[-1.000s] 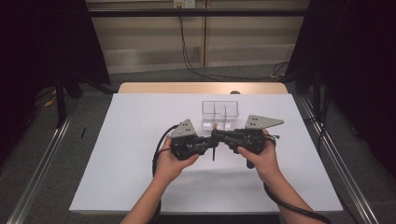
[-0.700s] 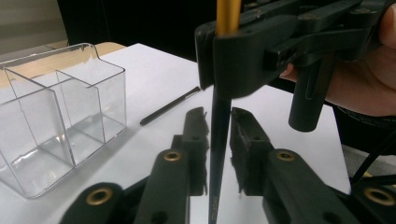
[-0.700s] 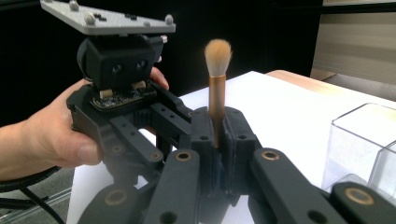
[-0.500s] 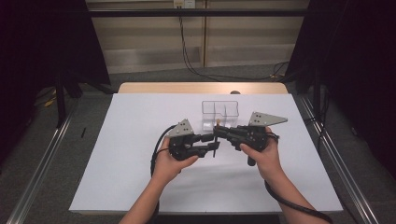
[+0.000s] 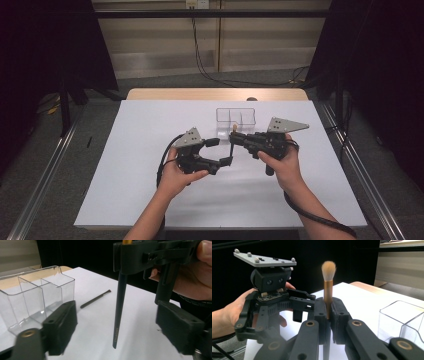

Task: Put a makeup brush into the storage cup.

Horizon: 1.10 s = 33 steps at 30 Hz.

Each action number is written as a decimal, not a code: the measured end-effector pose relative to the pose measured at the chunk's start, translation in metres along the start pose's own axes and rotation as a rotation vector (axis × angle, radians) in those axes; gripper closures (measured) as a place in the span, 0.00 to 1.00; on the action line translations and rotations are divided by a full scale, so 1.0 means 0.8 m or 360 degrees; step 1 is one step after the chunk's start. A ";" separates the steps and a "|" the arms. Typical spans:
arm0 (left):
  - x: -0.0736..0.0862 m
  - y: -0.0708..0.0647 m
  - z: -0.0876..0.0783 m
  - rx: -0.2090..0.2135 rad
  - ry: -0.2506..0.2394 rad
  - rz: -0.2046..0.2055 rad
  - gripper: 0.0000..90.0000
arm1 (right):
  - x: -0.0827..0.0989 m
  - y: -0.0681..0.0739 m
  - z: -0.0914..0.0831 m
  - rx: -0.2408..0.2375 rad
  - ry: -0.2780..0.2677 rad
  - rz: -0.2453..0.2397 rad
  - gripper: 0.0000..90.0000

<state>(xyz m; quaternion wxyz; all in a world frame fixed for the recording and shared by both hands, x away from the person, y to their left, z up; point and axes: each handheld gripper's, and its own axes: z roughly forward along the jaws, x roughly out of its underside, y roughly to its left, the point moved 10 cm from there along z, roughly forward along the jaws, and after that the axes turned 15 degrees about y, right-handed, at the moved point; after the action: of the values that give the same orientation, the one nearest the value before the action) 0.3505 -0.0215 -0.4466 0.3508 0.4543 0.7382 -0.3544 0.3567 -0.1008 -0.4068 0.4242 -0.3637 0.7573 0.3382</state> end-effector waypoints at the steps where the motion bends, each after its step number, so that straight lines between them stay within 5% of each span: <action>1: 0.001 0.001 -0.002 -0.0003 -0.0008 -0.0005 0.15 | 0.000 0.000 0.000 0.0002 0.0002 -0.0002 0.94; 10: 0.012 0.015 -0.016 -0.0039 -0.0018 -0.0064 0.02 | 0.000 -0.005 0.001 0.0012 0.0002 0.0004 0.94; 33: 0.042 0.036 -0.072 -0.0166 -0.0009 0.0068 0.00 | -0.005 -0.015 -0.005 0.0033 -0.0024 0.0014 0.94</action>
<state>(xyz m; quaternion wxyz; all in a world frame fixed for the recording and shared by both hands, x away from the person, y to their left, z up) 0.3539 0.0508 -0.4521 0.3836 0.4500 0.7447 -0.3093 0.3663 -0.1094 -0.4041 0.4322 -0.3533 0.7591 0.3348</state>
